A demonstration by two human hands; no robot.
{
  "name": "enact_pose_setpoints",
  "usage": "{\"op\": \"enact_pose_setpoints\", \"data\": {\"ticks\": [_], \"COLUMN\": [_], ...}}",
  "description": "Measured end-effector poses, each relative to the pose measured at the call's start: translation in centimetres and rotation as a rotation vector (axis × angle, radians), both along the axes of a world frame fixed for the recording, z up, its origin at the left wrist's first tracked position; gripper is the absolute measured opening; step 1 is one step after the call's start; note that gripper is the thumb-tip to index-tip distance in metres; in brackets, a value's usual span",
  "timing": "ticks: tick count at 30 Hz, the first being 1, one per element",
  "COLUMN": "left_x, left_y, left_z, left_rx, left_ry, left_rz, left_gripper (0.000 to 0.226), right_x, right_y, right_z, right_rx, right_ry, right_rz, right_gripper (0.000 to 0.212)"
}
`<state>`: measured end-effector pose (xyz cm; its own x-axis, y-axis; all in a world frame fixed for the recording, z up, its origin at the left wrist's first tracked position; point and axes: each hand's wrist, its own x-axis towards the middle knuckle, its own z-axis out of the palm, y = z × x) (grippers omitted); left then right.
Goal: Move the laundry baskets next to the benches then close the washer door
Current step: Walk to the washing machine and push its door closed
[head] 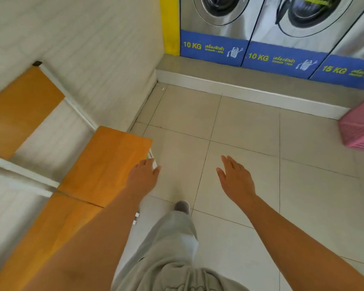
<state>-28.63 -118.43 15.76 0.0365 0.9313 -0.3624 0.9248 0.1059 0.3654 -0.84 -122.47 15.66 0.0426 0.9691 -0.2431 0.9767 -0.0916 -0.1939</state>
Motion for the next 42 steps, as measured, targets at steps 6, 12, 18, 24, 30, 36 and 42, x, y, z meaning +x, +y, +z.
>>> {"op": "enact_pose_setpoints", "data": {"ticks": [6, 12, 18, 24, 30, 36, 42], "left_x": [5.9, 11.3, 17.0, 25.2, 32.7, 39.7, 48.2], "left_y": [15.0, 27.9, 41.1, 53.5, 64.9, 78.4, 91.3], "left_z": [1.4, 2.4, 1.1, 2.4, 3.0, 1.8, 2.5], "left_rx": [0.047, 0.058, 0.067, 0.071, 0.091, 0.115, 0.124], "left_ry": [-0.032, -0.009, -0.011, -0.022, -0.052, -0.085, -0.125], "left_rz": [-0.083, -0.158, -0.153, -0.099, -0.120, -0.167, -0.267], "left_gripper": [0.050, 0.050, 0.050, 0.049, 0.049, 0.047, 0.048], "right_x": [4.9, 8.7, 15.6, 24.2, 30.7, 37.5, 43.6], "right_y": [13.2, 24.9, 37.7, 51.1, 63.4, 75.4, 85.4], "right_z": [1.4, 1.7, 1.2, 2.4, 3.1, 3.0, 3.7], "right_rx": [0.014, 0.032, 0.084, 0.108, 0.148, 0.208, 0.248], "right_ry": [0.006, 0.071, 0.084, 0.095, 0.152, 0.155, 0.158], "right_rz": [-0.136, -0.228, -0.251, -0.261, -0.342, -0.436, -0.538], "right_gripper": [0.055, 0.054, 0.053, 0.052, 0.049, 0.046, 0.048]}}
